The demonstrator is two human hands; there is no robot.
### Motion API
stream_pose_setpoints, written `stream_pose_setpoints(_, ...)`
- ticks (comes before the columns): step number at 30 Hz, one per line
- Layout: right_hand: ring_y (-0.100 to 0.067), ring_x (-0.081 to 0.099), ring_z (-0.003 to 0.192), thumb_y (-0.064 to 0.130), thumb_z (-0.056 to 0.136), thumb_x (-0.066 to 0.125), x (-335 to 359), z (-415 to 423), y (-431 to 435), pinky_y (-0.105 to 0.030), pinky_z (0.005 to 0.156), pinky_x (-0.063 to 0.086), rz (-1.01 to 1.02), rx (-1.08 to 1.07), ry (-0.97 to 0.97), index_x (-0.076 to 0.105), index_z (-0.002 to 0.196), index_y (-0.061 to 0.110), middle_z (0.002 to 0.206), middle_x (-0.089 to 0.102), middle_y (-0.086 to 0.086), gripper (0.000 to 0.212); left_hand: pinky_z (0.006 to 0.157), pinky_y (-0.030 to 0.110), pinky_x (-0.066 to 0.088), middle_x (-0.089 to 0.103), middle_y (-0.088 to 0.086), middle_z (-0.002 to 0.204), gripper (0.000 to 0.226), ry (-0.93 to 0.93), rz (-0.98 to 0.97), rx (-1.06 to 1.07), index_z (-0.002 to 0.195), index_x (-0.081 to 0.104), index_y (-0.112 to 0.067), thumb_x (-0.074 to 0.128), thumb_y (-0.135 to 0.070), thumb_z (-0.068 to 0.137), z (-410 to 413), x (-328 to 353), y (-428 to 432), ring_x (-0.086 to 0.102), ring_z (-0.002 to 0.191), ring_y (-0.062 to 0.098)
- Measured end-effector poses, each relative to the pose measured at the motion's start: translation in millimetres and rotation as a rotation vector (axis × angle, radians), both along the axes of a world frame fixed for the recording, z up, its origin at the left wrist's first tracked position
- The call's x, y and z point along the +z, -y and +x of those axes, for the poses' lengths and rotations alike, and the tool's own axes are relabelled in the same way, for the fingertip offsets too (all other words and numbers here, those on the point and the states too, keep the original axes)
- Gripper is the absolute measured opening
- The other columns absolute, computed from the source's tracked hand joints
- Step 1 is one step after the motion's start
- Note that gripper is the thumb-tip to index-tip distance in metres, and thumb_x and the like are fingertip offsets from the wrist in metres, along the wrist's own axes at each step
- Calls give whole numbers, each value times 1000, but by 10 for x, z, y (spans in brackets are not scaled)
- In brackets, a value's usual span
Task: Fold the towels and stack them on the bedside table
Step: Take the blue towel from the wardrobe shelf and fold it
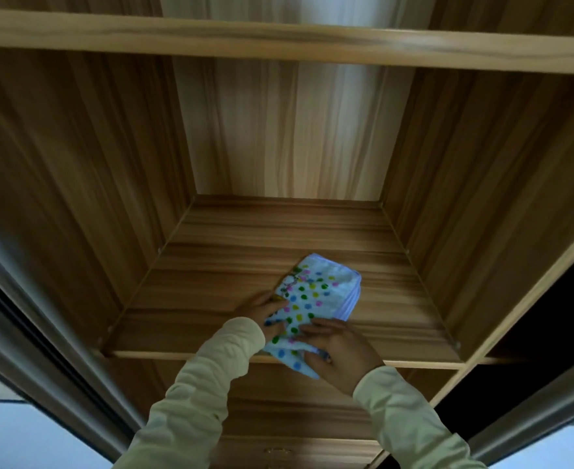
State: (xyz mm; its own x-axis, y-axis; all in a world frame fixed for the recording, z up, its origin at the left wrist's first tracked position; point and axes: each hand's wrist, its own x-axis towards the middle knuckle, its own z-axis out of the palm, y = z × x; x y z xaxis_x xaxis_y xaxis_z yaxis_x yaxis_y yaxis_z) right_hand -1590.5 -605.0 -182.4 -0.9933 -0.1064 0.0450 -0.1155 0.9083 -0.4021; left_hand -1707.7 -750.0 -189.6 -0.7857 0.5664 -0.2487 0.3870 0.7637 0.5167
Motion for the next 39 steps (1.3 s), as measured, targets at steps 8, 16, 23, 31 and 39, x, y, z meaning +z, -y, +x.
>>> stream_pose_setpoints(8, -20, 66, 93, 59, 68, 26, 14, 29, -58, -28, 81, 49, -31, -98, 5, 73, 89, 17, 98, 73, -2, 66, 119, 34, 9, 3, -1, 157, 52, -42, -102, -20, 139, 35, -30, 48, -41, 91, 1, 94, -127, 1, 146, 18)
stream_pose_setpoints(16, -15, 0, 146, 67, 51, -11, -128, -95, -157, -43, 116, 2, 132, -259, 222, 9, 148, 30, 159, 0, 3, 105, 120, 39, 1, -6, -11, 157, 52, -161, -257, -153, 143, 13, -42, 33, -42, 96, -42, 29, -378, -9, 145, 15)
stream_pose_setpoints(23, -12, 12, 144, 39, 93, 38, -11, -152, -259, -42, 116, 8, 180, -322, 199, 32, 142, 31, 155, 19, 9, 49, 113, 27, 21, 34, -1, 143, 38, -181, -142, -125, 129, 51, -32, 45, -40, 92, -54, 143, -381, 30, 134, 20)
stream_pose_setpoints(31, -17, 50, 102, 21, 57, 48, -155, -101, -314, -27, 86, 45, -10, -186, -171, 59, 96, 27, 101, 63, -7, 41, 119, 34, 3, -3, -10, 157, 51, -165, -223, -260, 142, 19, -41, 38, -40, 95, -92, -55, -321, -5, 145, 11)
stream_pose_setpoints(39, -14, 32, 126, 75, 42, 44, -141, 65, -167, -22, 95, 21, 101, -22, 110, 44, 124, 25, 129, 40, 4, 96, 119, 36, 1, -6, -13, 157, 49, -176, -208, -186, 142, 17, -43, 34, -39, 96, -52, -148, -332, -5, 145, 10)
